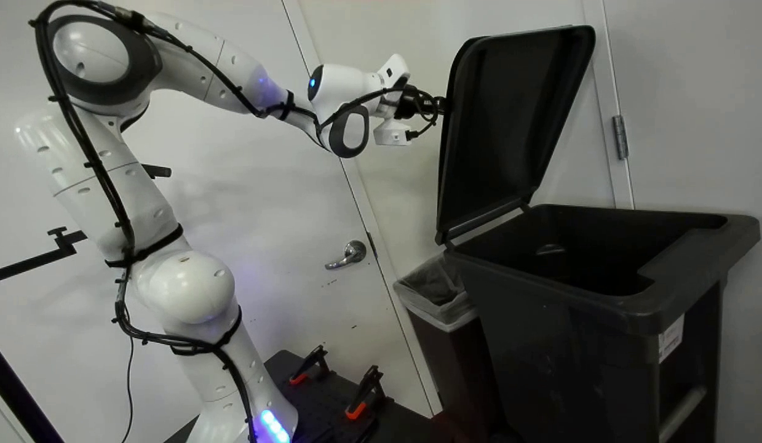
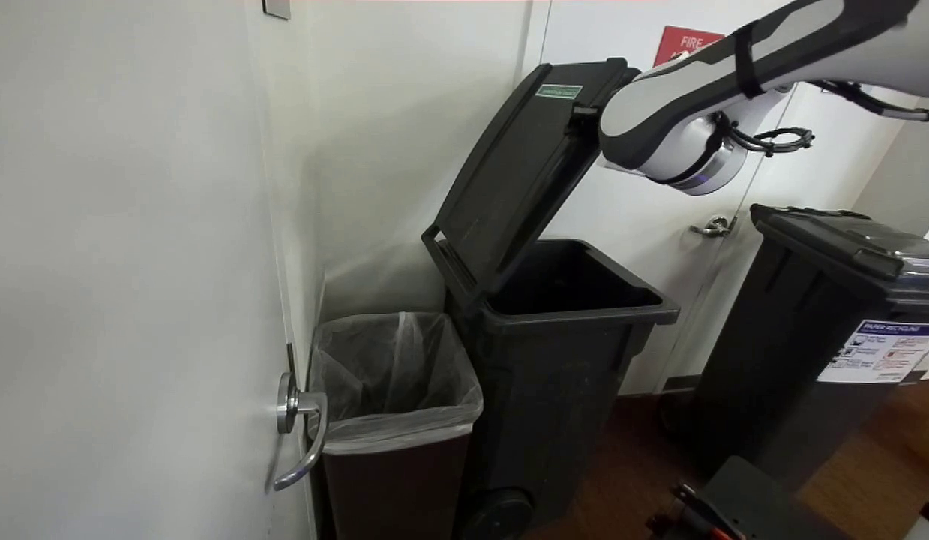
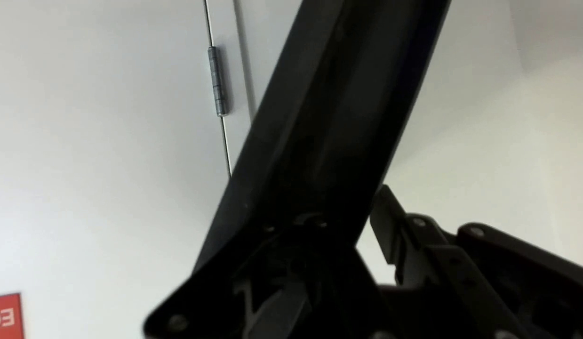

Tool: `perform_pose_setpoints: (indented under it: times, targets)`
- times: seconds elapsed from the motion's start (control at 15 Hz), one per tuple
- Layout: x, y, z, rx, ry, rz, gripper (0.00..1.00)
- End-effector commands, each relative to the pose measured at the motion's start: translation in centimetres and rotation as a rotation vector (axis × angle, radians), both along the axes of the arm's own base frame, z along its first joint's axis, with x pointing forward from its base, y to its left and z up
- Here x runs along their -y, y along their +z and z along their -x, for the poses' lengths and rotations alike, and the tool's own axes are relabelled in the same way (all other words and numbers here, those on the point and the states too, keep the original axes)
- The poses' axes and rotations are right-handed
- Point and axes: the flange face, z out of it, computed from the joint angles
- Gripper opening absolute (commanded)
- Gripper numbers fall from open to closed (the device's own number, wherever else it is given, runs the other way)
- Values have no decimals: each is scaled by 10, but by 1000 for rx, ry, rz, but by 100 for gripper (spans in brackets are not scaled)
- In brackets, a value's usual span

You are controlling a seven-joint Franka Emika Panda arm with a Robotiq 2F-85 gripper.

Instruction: Open the black bin on the left

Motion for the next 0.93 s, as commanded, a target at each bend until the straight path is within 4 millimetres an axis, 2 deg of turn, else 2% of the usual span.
perform_pose_setpoints:
  times: [0.0,0.13,0.33,0.67,0.87]
  targets:
    - [-1,-8,-27,-49,26,120,6]
    - [-2,-8,-21,-85,44,191,6]
    - [-16,-6,-11,-114,66,258,6]
    - [-58,1,-1,-126,101,332,6]
    - [-83,2,-2,-130,122,368,6]
